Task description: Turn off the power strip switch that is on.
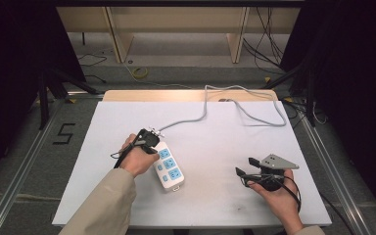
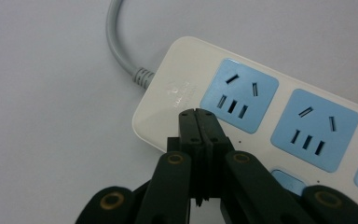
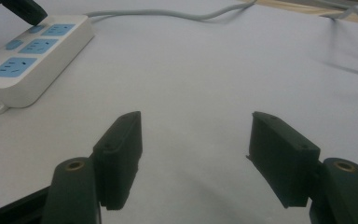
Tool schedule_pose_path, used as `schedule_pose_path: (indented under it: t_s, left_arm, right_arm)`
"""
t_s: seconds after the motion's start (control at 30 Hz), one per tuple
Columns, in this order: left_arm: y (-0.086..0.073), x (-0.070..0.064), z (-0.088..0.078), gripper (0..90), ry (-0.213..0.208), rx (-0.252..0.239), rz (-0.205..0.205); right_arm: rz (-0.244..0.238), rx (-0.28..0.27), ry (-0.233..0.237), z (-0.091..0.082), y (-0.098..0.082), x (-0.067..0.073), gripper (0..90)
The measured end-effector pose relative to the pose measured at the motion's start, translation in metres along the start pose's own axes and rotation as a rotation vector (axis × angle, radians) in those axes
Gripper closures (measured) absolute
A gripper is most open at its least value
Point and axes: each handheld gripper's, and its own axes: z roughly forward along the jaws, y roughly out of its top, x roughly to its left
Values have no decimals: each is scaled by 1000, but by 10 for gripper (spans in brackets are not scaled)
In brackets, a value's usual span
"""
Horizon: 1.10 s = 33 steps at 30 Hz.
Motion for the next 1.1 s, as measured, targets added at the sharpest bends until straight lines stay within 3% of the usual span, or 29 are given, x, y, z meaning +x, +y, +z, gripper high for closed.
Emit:
schedule_pose_path:
  t_s: [0.07, 0.2, 0.4, 0.6, 0.7, 0.9, 1.1]
  left_arm:
    - [-1, 1, 0, 896, 2, 9, 5]
    - [-4, 7, 0, 896, -26, -3, -31]
    - [-5, 10, -4, 895, -31, -51, -52]
    - [-6, 13, -8, 890, -22, -75, -42]
    - [-7, 13, -10, 815, -32, -79, -51]
    - [-9, 15, -14, 800, -35, -94, -60]
    - [-12, 18, -18, 730, -40, -108, -67]
  right_arm:
    - [0, 0, 0, 0, 0, 0, 357]
    - [0, -1, -1, 0, 0, 0, 357]
    - [0, -1, -1, 0, 0, 0, 357]
    - [0, -3, -2, 0, 0, 0, 357]
    - [0, -3, -2, 0, 0, 0, 357]
    - [0, -4, -2, -1, 0, 0, 357]
    - [-1, -4, -1, -1, 0, 0, 357]
